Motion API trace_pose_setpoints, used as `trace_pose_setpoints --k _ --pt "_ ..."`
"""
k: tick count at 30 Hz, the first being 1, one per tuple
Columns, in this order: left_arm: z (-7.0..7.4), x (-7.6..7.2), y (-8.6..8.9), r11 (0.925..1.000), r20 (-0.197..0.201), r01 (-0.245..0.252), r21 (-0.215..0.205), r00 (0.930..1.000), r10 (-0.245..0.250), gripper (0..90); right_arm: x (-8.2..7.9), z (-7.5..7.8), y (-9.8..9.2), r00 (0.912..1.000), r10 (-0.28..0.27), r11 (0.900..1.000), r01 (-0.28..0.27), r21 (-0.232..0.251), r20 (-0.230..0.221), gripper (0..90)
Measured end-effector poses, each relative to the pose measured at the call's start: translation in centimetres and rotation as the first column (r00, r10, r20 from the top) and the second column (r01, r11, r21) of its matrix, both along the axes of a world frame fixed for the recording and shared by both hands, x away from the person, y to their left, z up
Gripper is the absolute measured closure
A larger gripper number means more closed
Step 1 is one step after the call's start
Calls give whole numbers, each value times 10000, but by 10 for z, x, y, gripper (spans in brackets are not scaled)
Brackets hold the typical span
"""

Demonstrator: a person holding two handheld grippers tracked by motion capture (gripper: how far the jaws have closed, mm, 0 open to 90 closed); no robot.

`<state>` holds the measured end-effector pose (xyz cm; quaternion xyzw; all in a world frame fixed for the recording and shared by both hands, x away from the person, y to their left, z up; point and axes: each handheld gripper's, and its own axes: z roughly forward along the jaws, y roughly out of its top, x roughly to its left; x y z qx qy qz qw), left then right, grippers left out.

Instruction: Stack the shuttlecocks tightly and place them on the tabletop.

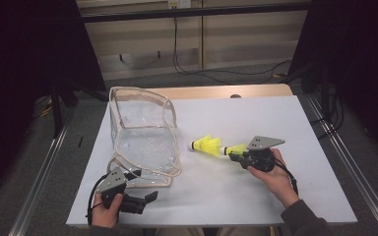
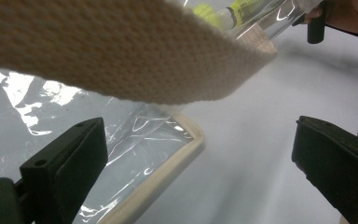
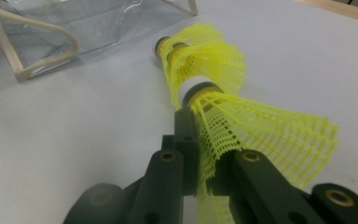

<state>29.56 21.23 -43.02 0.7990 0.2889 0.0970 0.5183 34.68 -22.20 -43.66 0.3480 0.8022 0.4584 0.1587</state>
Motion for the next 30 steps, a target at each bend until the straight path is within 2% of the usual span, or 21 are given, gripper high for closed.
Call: trace_pose_setpoints --k 30 --pt "0 0 0 10000 13 -22 3 10000 22 31 8 -4 1 9999 -123 9999 123 -35 -34 849"
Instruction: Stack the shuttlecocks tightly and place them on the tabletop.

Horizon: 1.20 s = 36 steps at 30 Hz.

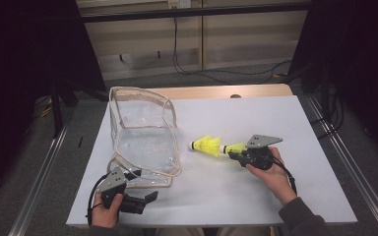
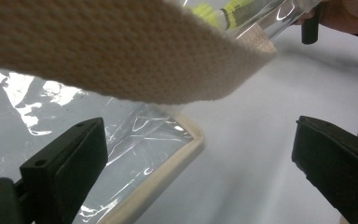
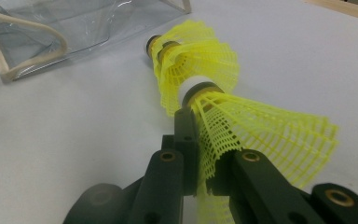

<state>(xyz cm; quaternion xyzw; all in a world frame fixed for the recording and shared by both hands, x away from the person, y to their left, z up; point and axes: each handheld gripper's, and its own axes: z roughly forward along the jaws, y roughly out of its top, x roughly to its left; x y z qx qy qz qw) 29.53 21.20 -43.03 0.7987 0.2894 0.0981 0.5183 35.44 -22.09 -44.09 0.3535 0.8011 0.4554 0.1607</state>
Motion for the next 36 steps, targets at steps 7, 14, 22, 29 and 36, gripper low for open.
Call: trace_pose_setpoints --k 7,14,22,29,36 --pt "0 0 0 10000 4 7 -35 10000 -7 32 2 -1 0 10000 -32 10000 32 12 -4 849" --pt "0 0 1 10000 14 12 58 10000 -12 31 4 -1 2 10000 -16 10000 16 2 -8 849" --pt "0 0 0 10000 26 -1 34 10000 1 31 6 -1 4 10000 -22 10000 22 43 -8 849" --pt "0 0 0 10000 31 1 26 10000 -1 32 7 -1 6 10000 -8 10000 8 34 -5 849" --pt "0 0 0 10000 9 -9 4 10000 9 31 8 -1 7 10000 -36 10000 36 54 7 849"
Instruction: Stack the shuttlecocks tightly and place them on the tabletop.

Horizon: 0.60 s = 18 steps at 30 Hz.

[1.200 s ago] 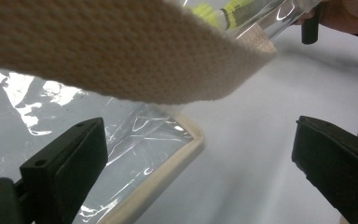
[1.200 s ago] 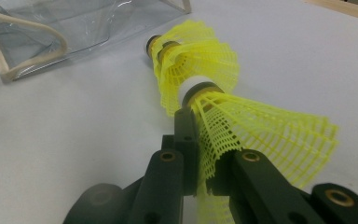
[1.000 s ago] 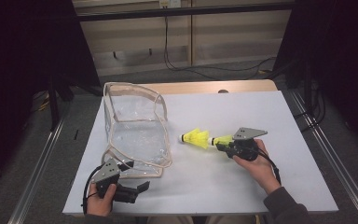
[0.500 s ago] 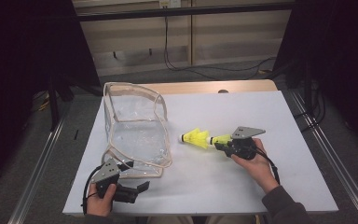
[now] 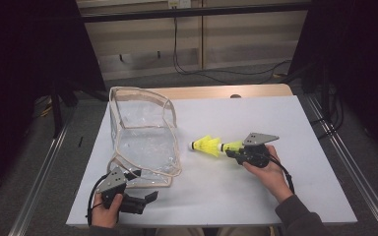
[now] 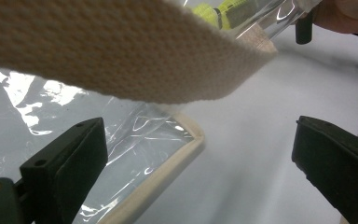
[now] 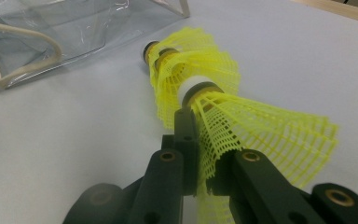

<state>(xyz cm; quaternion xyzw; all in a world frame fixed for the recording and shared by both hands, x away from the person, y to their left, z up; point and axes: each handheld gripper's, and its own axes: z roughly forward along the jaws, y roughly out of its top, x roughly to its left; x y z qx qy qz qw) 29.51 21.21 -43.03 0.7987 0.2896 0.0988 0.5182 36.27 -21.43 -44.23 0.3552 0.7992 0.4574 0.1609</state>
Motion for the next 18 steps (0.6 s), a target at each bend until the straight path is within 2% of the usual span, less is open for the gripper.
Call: trace_pose_setpoints --k 18 --pt "0 0 0 10000 14 8 10 10000 -8 31 4 -1 3 10000 4 10000 -4 9 -11 848"
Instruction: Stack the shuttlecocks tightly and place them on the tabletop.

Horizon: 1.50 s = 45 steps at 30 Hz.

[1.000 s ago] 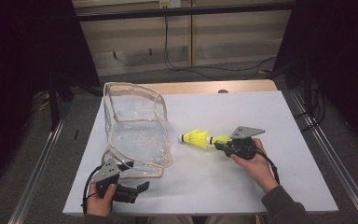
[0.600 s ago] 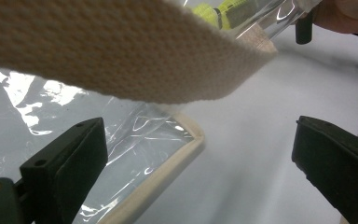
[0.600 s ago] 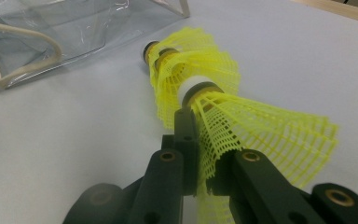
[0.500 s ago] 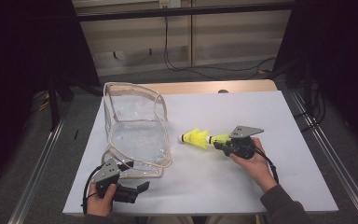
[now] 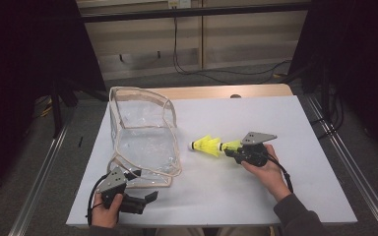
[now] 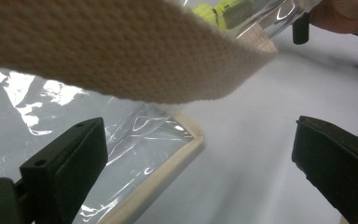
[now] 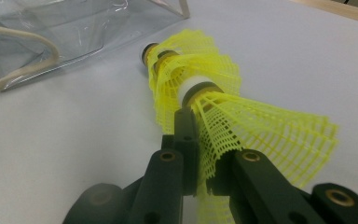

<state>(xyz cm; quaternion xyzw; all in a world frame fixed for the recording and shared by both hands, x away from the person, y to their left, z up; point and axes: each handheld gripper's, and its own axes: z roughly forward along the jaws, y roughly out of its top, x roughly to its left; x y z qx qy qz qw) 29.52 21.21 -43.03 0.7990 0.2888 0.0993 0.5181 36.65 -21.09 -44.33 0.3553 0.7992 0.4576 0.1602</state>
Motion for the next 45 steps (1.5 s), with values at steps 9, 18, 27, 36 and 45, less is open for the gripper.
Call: trace_pose_setpoints --k 9,18,27,36,45 --pt "0 0 0 10000 -2 27 -24 10000 -27 31 2 0 3 10000 52 10000 -52 -58 3 847" --pt "0 0 1 10000 2 37 -3 10000 -37 31 4 0 5 10000 80 9999 -80 -89 8 847" --pt "0 0 1 10000 -4 41 -10 10000 -41 32 5 -1 7 9999 107 9999 -108 -108 -21 846" --pt "0 0 1 10000 1 42 -21 10000 -42 32 6 -1 9 9999 125 9999 -125 -91 -38 846" --pt "0 0 1 10000 -8 20 11 10000 -20 31 8 -1 11 9999 117 9999 -118 -110 -22 846"
